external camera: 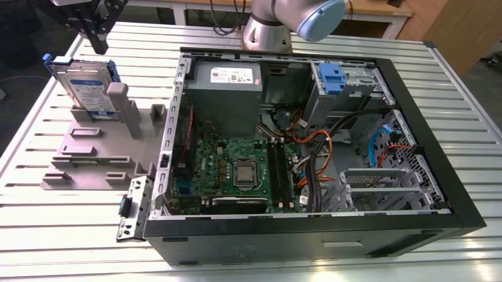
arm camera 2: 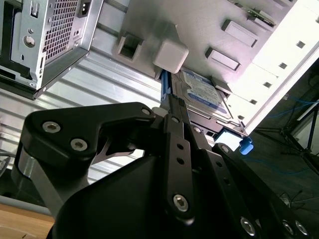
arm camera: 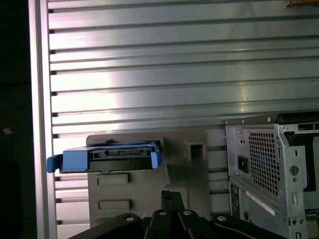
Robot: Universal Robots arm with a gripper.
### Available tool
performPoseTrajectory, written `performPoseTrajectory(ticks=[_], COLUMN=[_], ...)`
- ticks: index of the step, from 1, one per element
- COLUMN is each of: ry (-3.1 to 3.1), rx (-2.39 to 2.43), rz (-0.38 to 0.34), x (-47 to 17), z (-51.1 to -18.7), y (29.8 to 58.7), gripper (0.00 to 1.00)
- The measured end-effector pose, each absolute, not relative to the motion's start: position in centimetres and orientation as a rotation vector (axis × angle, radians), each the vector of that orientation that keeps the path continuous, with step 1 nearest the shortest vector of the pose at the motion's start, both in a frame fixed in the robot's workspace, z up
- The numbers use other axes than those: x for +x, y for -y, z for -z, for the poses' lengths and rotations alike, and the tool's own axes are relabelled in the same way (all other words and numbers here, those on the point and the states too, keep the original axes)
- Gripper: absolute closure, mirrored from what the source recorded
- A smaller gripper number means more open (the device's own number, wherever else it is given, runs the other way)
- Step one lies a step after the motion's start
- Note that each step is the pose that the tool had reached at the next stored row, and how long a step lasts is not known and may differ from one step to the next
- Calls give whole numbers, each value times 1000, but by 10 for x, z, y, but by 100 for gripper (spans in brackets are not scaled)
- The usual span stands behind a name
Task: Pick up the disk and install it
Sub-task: 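Reach for the disk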
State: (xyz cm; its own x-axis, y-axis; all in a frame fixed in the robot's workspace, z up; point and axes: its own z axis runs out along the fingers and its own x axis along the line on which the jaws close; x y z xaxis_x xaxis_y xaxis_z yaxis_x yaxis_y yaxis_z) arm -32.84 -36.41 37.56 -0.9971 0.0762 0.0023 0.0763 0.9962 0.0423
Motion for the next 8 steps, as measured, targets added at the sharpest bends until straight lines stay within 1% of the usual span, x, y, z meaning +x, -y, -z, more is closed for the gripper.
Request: performPoseTrajectory(ticks=[8], ry=[3138], rx=[-120], rz=[67], x=[-335], z=[-375], y=[364], gripper=[89])
